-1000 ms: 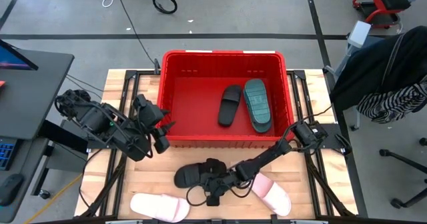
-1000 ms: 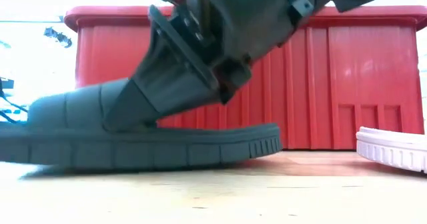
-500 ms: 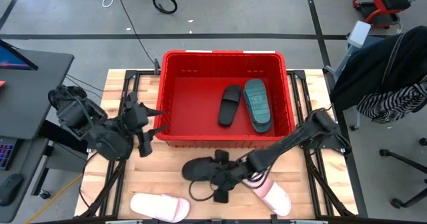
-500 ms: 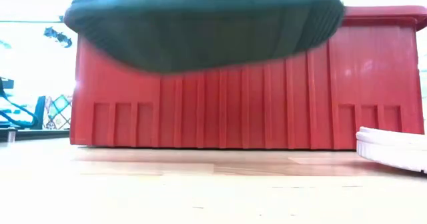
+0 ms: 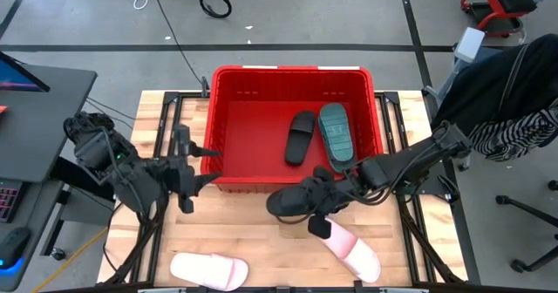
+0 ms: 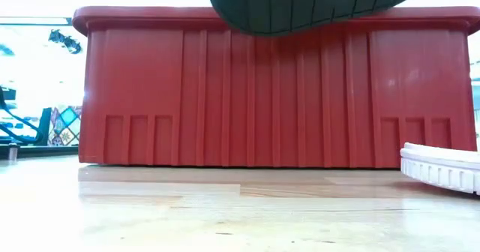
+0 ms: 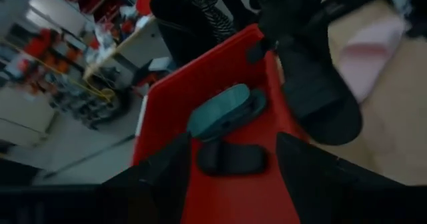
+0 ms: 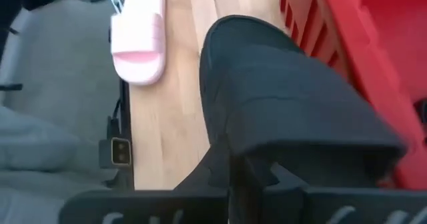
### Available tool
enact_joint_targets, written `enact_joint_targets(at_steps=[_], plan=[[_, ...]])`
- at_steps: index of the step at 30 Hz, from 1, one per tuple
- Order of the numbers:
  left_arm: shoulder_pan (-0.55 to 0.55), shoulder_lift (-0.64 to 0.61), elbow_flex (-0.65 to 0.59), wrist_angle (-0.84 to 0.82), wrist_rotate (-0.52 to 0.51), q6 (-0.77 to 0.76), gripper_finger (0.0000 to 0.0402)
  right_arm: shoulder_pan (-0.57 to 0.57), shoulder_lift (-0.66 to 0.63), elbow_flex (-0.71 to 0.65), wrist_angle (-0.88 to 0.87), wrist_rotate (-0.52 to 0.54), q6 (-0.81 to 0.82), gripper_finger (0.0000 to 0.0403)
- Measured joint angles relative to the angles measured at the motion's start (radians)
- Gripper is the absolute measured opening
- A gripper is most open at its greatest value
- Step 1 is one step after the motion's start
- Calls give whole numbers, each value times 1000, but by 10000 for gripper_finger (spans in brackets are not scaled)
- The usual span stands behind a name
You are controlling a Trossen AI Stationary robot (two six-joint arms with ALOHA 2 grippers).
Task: Pick and place slides into bin
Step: Put the black slides into the red bin
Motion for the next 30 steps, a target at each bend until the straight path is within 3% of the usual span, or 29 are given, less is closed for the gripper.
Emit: enact_joint_targets(at_steps=[7, 12, 17, 23, 27, 30], plan=[[44, 0, 0, 0, 32, 55, 220, 32, 11, 38, 71, -37, 16, 8], [80, 26, 0, -6, 118, 35, 209, 108, 13, 37, -34, -52, 275, 7], [99, 71, 0, -12, 127, 64, 199, 198, -2, 37, -185, -12, 513, 7], [166, 144, 0, -4, 128, 180, 192, 250, -183, 36, -237, 140, 665, 7], [218, 177, 0, 101, 137, 277, 195, 249, -333, 38, -88, 282, 601, 7], [233, 179, -1, 241, 159, 371, 196, 221, -417, 38, -64, 309, 544, 7]])
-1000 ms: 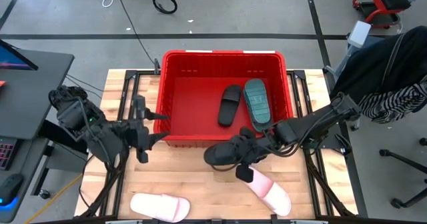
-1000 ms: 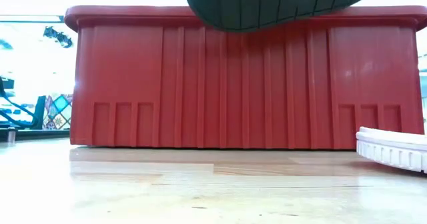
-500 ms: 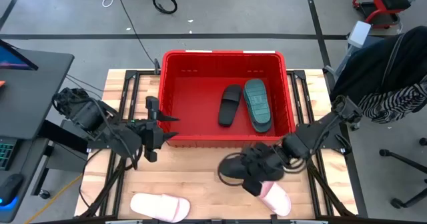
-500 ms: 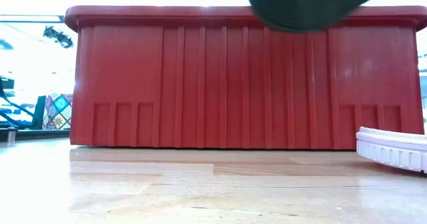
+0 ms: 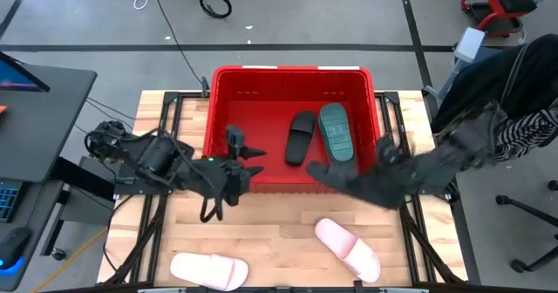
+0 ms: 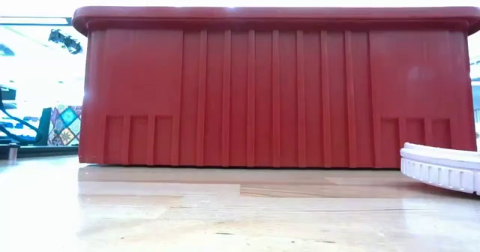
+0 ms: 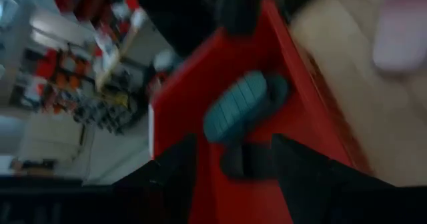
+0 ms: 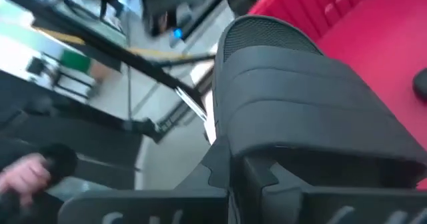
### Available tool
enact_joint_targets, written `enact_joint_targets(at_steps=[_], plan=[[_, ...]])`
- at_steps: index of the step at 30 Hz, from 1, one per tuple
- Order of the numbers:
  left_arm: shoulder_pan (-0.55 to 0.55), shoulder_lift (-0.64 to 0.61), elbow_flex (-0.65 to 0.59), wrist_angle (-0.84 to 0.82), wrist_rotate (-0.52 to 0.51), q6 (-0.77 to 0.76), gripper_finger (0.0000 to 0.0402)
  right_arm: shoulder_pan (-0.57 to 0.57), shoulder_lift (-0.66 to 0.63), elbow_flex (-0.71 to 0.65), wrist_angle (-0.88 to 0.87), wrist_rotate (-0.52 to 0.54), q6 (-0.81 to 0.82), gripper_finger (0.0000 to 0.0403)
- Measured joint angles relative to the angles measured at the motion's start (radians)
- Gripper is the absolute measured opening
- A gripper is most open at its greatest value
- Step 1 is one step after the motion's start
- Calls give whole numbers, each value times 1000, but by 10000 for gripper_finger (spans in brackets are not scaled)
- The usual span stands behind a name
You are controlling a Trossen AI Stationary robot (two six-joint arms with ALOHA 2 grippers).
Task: Pick and place slides into bin
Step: Put the black slides into the red bin
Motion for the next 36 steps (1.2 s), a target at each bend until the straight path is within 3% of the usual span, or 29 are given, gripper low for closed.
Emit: enact_joint_targets(at_steps=[4, 9, 18, 36], plan=[[13, -2, 0, 199, 117, 91, 197, -52, -64, 0, 4, -50, -30, 7], [56, 21, 2, 328, 169, 185, 220, -114, -76, 0, 49, -232, -124, 7], [119, 125, 0, 433, 323, 124, 283, -185, -8, -2, 132, -434, -247, 7], [90, 140, 0, 434, 371, 85, 263, -203, -16, -1, 141, -448, -289, 8]])
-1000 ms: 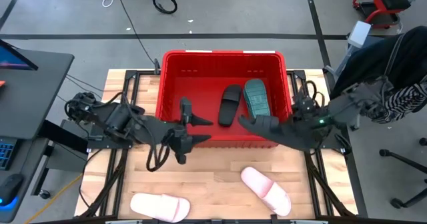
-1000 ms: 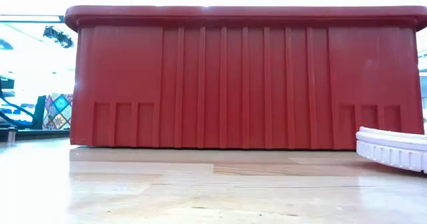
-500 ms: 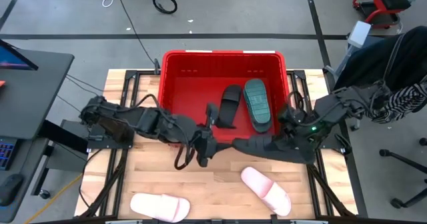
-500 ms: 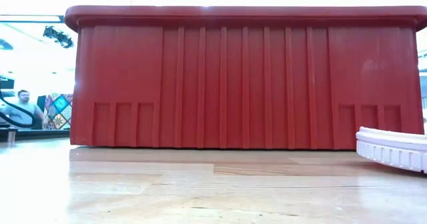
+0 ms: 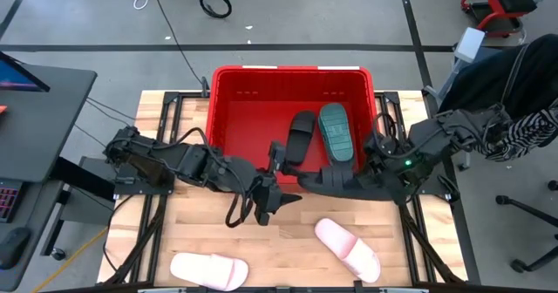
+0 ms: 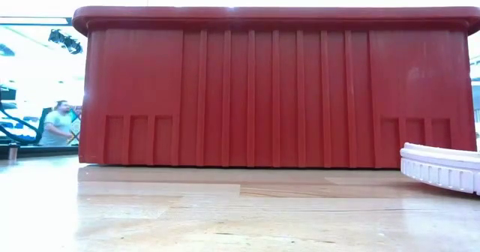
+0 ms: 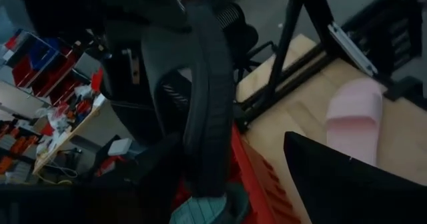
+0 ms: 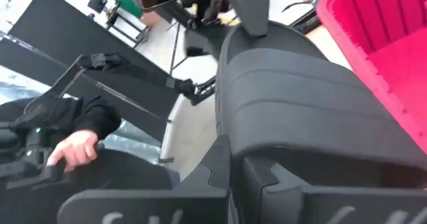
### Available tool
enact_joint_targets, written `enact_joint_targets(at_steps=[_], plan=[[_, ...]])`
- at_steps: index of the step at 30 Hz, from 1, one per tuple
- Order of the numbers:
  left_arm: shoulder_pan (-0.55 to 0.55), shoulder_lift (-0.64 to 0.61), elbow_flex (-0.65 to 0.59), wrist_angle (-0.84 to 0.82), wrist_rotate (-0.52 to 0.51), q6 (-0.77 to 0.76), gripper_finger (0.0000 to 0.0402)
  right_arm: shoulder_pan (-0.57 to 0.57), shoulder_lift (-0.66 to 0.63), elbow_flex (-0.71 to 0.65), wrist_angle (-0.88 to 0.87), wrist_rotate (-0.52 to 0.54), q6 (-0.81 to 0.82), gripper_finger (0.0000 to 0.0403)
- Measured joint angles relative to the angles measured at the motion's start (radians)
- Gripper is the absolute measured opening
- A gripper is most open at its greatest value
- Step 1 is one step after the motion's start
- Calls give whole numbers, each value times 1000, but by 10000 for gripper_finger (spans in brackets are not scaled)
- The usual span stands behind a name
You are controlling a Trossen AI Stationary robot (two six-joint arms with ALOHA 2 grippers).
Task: Pick and place slides into bin
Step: Put the black slides into the red bin
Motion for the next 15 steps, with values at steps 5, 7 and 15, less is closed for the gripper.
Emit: enact_joint_targets(at_steps=[5, 7, 15], plan=[[34, 2, 0, 17, 27, -44, 253, -1, 7, 0, 116, -1, -81, 8], [41, 3, 0, 16, 32, -63, 236, 0, 6, 0, 151, -2, -108, 8], [29, 0, -1, 68, 70, -105, 73, 0, 2, 1, 104, 4, -118, 8]])
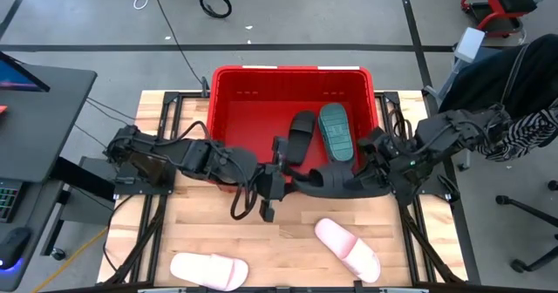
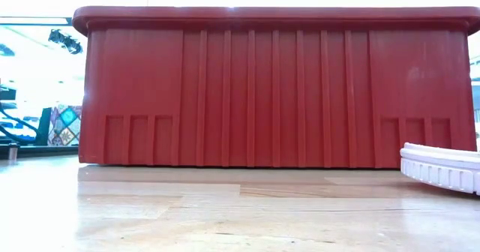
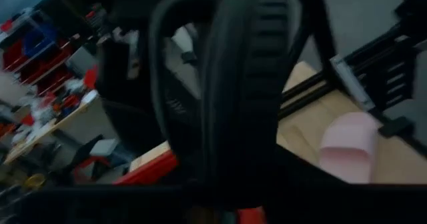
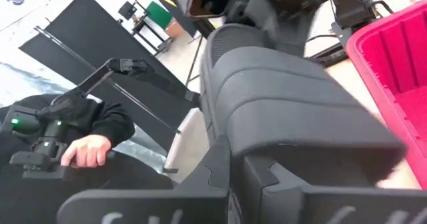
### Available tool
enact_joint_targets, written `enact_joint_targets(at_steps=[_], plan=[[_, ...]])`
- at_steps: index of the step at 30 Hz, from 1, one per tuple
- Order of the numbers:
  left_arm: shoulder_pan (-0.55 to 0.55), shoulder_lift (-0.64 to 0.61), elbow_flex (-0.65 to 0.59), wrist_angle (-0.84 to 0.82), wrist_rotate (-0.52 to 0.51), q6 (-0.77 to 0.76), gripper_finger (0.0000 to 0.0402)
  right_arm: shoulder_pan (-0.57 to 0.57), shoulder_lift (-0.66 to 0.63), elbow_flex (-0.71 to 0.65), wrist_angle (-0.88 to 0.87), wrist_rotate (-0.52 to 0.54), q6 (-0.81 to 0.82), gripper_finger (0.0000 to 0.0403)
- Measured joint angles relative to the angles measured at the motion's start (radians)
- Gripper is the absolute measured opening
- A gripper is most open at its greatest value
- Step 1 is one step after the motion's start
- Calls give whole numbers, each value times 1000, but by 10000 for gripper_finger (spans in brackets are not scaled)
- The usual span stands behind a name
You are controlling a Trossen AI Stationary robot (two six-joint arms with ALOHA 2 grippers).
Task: Pick and place slides into bin
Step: Put the black slides into the red bin
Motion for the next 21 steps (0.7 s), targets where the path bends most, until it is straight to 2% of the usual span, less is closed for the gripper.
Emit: enact_joint_targets(at_steps=[2, 7, 10, 14, 21], plan=[[-6, 1, -1, 2, 16, -6, 48, 0, 1, 0, -14, 5, -4, 8], [-10, 1, -1, 0, 22, -35, 48, 1, 2, 0, -15, 28, -29, 13], [-7, -3, -1, -1, 23, -69, 48, 1, 1, 0, -14, 57, -40, 33], [-8, -18, -1, -30, 23, -122, 48, 0, 1, 0, 22, 88, -101, 86], [-6, -72, 2, -79, 21, -236, 48, -1, -15, -3, 182, 143, -289, 210]])
